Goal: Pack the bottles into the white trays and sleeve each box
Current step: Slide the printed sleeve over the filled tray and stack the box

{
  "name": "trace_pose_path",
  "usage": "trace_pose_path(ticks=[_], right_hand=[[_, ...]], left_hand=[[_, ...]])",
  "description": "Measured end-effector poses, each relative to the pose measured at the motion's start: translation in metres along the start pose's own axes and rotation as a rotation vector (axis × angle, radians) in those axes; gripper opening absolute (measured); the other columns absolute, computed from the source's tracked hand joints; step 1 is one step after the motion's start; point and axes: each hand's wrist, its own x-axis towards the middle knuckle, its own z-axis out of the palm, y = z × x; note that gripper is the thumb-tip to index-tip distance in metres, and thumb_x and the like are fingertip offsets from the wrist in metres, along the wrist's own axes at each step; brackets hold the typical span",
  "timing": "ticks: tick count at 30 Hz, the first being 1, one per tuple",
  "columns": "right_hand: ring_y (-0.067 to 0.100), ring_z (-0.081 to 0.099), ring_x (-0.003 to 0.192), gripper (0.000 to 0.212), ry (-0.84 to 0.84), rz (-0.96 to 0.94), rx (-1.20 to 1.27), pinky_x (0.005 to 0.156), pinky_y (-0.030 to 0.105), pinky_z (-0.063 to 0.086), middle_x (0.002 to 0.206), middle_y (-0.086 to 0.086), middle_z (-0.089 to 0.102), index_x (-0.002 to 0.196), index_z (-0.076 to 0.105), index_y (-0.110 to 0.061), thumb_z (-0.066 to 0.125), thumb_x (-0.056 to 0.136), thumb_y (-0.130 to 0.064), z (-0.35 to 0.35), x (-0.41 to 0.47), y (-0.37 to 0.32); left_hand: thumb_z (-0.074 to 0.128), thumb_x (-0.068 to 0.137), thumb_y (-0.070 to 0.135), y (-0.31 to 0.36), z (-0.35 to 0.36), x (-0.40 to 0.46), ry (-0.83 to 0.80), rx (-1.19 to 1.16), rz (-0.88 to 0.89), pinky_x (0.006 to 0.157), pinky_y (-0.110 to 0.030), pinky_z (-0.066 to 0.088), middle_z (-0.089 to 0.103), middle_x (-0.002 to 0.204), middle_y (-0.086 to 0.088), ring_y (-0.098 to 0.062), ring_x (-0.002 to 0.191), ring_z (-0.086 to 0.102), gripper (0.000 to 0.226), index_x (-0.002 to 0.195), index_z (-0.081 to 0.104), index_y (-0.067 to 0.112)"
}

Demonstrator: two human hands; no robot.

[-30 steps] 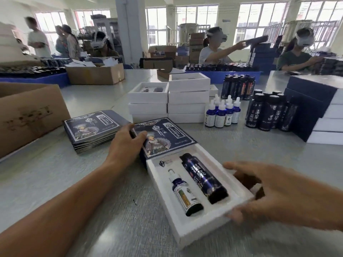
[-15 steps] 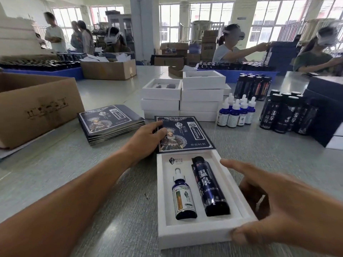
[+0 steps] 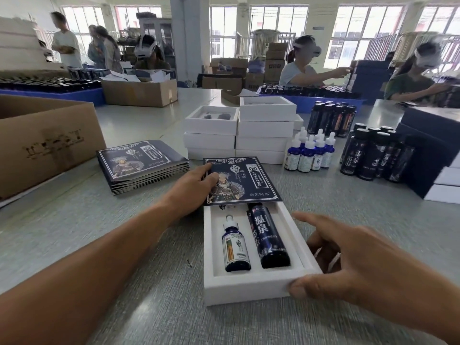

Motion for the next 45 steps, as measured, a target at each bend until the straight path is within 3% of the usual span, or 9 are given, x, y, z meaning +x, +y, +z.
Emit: trace_pose_path(ticks=[4,11,16,21,26,29,32,34,45], right_hand=[[-0.011,0.063,0.084,0.072,0.085,0.001,-0.046,0.072,0.001,0.044,0.103,-0.043,0.057,0.111,0.037,-0.070,0.065,0.048,-0.093,0.004,0.005,0.001],[-0.016,0.061,0.085,0.052,0.157,-0.008,-0.080,0.070,-0.004,0.040,0.101,-0.049,0.056,0.100,0.040,-0.081,0.060,0.053,-0.093,0.010,0.010,0.004],[-0.013,0.062,0.088,0.066,0.121,-0.020,-0.062,0.070,0.002,0.046,0.106,-0.046,0.055,0.111,0.047,-0.059,0.064,0.056,-0.091,0.009,0.010,0.004],[-0.015,0.061,0.089,0.067,0.104,-0.013,-0.045,0.068,0.000,0.045,0.107,-0.048,0.053,0.105,0.050,-0.052,0.066,0.052,-0.092,0.007,0.006,0.001],[-0.023,0.053,0.096,0.068,0.110,0.023,-0.103,0.067,-0.005,0.040,0.110,-0.056,0.041,0.103,0.043,-0.060,0.057,0.048,-0.097,0.007,0.005,0.005],[-0.024,0.052,0.096,0.074,0.130,0.016,-0.103,0.067,-0.007,0.038,0.105,-0.052,0.048,0.110,0.041,-0.061,0.057,0.048,-0.098,0.008,0.006,0.006],[-0.023,0.053,0.094,0.097,0.152,0.018,-0.092,0.067,-0.006,0.038,0.098,-0.040,0.059,0.130,0.029,-0.059,0.055,0.046,-0.099,0.008,0.006,0.005],[-0.022,0.055,0.093,0.103,0.144,0.007,-0.104,0.067,-0.006,0.039,0.100,-0.042,0.059,0.138,0.035,-0.053,0.055,0.048,-0.098,0.009,0.006,0.003],[-0.019,0.058,0.088,0.097,0.230,0.023,-0.073,0.068,-0.007,0.036,0.104,-0.049,0.052,0.136,0.049,-0.043,0.058,0.055,-0.094,0.016,0.013,0.008]], left_hand=[[0.046,0.102,0.043,0.001,-0.001,-0.001,0.000,-0.005,0.003,0.109,-0.031,0.029,0.043,0.152,0.001,-0.014,0.134,0.041,0.053,0.152,0.037,0.026],[0.046,0.102,0.045,-0.001,-0.002,-0.001,-0.015,0.005,-0.001,0.117,-0.042,0.028,0.043,0.153,0.001,-0.017,0.136,0.041,0.054,0.152,0.037,0.027],[0.046,0.101,0.046,-0.001,-0.004,0.003,-0.077,-0.003,-0.015,0.114,-0.042,0.034,0.049,0.147,0.002,-0.016,0.129,0.048,0.053,0.151,0.037,0.029],[0.050,0.101,0.037,0.014,0.005,0.008,-0.115,-0.087,-0.030,0.089,-0.019,0.043,0.060,0.127,0.003,-0.003,0.100,0.060,0.048,0.148,0.043,0.027],[0.051,0.093,0.041,0.015,0.017,0.002,-0.042,-0.164,0.000,0.100,-0.049,0.048,0.069,0.114,-0.005,-0.025,0.104,0.065,0.041,0.130,0.060,0.025],[0.052,0.098,0.036,0.013,0.014,0.003,-0.036,-0.165,0.014,0.098,-0.049,0.049,0.071,0.108,-0.002,-0.022,0.099,0.067,0.032,0.124,0.064,0.024],[0.053,0.100,0.033,0.011,0.013,0.008,-0.051,-0.149,0.027,0.102,-0.046,0.047,0.070,0.115,-0.001,-0.020,0.104,0.065,0.036,0.132,0.061,0.021],[0.052,0.100,0.035,0.010,0.012,0.009,-0.064,-0.122,0.039,0.105,-0.044,0.045,0.068,0.120,0.000,-0.018,0.108,0.063,0.040,0.137,0.057,0.021],[0.052,0.100,0.037,0.008,0.014,0.011,-0.056,-0.119,0.050,0.104,-0.038,0.044,0.066,0.121,0.004,-0.014,0.109,0.061,0.041,0.140,0.054,0.024]])
